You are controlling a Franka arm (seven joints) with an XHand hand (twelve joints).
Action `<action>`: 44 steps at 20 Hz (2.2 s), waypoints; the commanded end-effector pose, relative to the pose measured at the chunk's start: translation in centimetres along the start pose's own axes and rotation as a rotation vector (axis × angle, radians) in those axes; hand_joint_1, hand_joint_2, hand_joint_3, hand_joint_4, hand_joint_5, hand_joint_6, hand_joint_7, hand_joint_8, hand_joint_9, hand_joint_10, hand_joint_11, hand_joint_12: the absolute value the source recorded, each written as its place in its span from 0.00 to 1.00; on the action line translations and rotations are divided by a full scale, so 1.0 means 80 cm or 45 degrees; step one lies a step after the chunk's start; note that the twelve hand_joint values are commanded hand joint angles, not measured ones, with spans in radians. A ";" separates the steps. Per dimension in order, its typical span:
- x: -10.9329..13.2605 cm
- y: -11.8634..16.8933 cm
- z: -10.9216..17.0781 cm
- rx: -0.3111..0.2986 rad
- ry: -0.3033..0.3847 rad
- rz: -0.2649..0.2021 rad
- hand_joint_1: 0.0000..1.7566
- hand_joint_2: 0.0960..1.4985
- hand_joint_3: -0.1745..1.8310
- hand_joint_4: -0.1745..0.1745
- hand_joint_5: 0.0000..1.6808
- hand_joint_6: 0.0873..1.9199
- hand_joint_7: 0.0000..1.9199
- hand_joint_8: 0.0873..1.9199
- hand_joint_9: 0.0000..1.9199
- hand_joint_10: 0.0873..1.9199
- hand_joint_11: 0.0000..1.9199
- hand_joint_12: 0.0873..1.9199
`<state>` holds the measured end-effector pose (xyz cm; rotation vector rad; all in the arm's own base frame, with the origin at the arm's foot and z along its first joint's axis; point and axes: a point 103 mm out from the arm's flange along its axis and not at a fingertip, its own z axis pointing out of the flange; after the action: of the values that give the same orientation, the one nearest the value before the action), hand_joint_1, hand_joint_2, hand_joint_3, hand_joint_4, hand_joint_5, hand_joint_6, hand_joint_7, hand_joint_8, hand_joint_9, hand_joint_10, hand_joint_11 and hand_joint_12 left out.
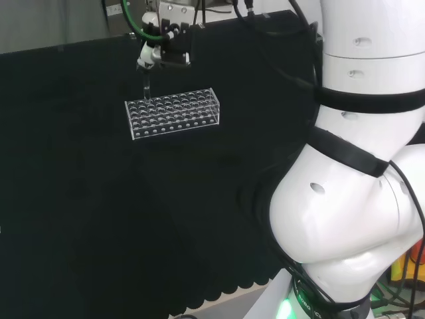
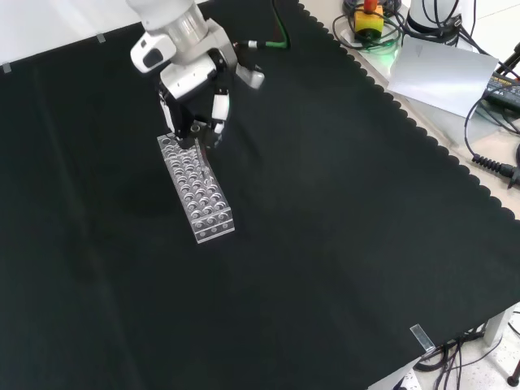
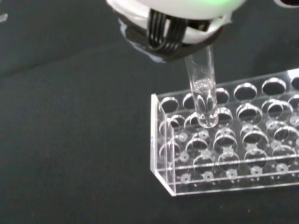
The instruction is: Shake the test tube.
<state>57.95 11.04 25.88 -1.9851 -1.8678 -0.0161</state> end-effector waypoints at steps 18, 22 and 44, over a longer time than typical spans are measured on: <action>0.124 -0.059 -0.062 -0.055 0.182 -0.200 0.75 0.52 0.25 0.00 0.79 0.04 0.70 0.34 0.85 0.27 0.69 0.41; 0.136 -0.068 -0.070 -0.074 0.179 -0.218 0.75 0.52 0.25 0.00 0.79 0.03 0.70 0.34 0.85 0.27 0.69 0.41; -0.184 -0.097 -0.150 -0.254 -0.052 0.389 0.75 0.52 0.25 0.00 0.80 0.02 0.70 0.33 0.85 0.28 0.69 0.41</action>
<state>53.19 -1.87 34.79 -2.2877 -1.6952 -0.1182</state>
